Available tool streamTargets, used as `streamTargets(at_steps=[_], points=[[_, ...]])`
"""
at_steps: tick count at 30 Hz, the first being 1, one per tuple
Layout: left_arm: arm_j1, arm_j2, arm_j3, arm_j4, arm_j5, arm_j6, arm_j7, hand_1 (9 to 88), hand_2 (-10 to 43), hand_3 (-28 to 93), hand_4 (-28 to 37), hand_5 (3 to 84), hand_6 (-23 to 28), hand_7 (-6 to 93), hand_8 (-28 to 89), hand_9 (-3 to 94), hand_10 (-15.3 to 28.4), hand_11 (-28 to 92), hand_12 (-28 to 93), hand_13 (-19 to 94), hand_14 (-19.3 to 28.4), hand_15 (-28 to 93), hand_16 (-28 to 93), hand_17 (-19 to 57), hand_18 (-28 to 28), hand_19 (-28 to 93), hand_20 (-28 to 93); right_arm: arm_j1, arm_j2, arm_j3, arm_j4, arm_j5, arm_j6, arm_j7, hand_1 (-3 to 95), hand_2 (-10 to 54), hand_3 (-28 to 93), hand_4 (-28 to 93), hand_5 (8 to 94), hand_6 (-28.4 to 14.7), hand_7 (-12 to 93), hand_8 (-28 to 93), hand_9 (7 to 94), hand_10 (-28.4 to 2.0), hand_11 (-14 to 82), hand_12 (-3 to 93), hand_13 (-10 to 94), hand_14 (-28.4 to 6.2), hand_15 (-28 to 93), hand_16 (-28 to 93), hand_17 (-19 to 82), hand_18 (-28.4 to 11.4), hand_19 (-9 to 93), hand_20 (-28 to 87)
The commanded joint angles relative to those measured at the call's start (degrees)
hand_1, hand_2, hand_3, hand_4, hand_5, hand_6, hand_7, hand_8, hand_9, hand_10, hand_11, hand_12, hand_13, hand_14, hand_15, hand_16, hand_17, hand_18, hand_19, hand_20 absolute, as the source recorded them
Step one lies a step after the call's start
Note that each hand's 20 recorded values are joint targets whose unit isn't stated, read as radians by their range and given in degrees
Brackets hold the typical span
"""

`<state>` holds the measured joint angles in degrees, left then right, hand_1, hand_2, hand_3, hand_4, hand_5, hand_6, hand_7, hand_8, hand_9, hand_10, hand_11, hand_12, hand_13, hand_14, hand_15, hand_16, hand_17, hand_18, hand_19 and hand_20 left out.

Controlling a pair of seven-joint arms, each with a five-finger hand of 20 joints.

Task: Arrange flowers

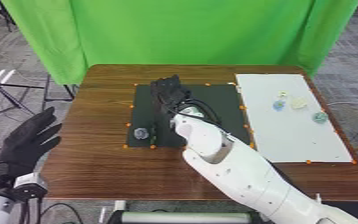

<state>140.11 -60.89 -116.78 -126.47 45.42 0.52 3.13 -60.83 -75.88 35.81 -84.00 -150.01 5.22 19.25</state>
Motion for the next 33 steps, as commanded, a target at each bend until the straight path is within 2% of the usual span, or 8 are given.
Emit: streamTargets(at_steps=[1, 17, 22, 26, 33], points=[[-1.28, 0.86, 0.91, 0.51, 0.01, -0.35, -0.95, 23.1, -3.4, 70, -28.3, 24.7, 1.6, 17.6, -9, 18.1, 8.7, 12, 19, 14, 11.6, 18, 7, -11.4, 17.8, 34, 10, 1.7, -1.95, -3.22, 4.87, -2.98, 3.44, -0.84, 49.1, -9.5, 84, -27, 67.0, 2.0, 53, 0, 81.6, -6.3, 25.9, 54.9, 74, -4.5, 64, 38, 29, -21.1, 84, 57], [-2.24, 1.4, 1.82, 1.05, -0.11, -0.84, -1.7, 23.1, -3.4, 70, -28.3, 24.7, 1.6, 17.7, -9, 18.1, 8.8, 12, 19, 14, 11.6, 18, 7, -11.4, 17.8, 34, 10, 1.88, -2.81, -4.0, 7.74, -4.13, 3.63, 0.67, 49.1, -9.5, 84, -28, 66.3, 2.3, 53, 0, 81.9, -5.9, 23.9, 53.5, 73, -4.7, 63, 39, 28, -20.6, 83, 57], [-2.59, 1.63, 1.94, 1.19, -0.13, -0.93, -1.99, 23.1, -3.4, 71, -28.3, 24.8, 1.6, 17.7, -9, 18.2, 8.9, 12, 19, 14, 11.6, 18, 7, -11.4, 17.8, 34, 10, 1.82, -2.98, -4.17, 7.36, -3.51, 0.4, 2.1, 45.8, -9.5, 81, -28, 63.3, 2.2, 51, 0, 82.3, -5.8, 22.2, 53.2, 70, -5.0, 65, 36, 27, -20.4, 82, 57], [-2.33, 1.48, 1.84, 1.15, -0.12, -0.84, -1.83, 23.1, -3.4, 70, -28.3, 24.7, 1.6, 17.8, -9, 18.2, 8.9, 12, 19, 14, 11.6, 18, 7, -11.4, 17.8, 34, 10, 1.71, -2.94, -3.99, 7.37, -4.09, -0.65, 2.19, 44.6, -9.5, 80, -28, 61.7, 1.3, 49, -1, 77.8, -5.6, 18.6, 50.6, 68, -5.2, 67, 33, 26, -20.4, 81, 57], [-2.18, 1.42, 1.67, 1.08, -0.14, -0.94, -2.01, 23.2, -3.3, 70, -28.3, 24.7, 1.6, 17.9, -9, 18.1, 8.8, 12, 19, 14, 11.6, 18, 7, -11.4, 17.9, 34, 10, 1.55, -2.85, -3.68, 6.91, -4.66, -3.22, 3.17, 43.8, -9.5, 80, -28, 60.3, 0.8, 48, -2, 76.2, -5.7, 17.6, 49.5, 66, -5.5, 68, 32, 25, -20.4, 81, 57]])
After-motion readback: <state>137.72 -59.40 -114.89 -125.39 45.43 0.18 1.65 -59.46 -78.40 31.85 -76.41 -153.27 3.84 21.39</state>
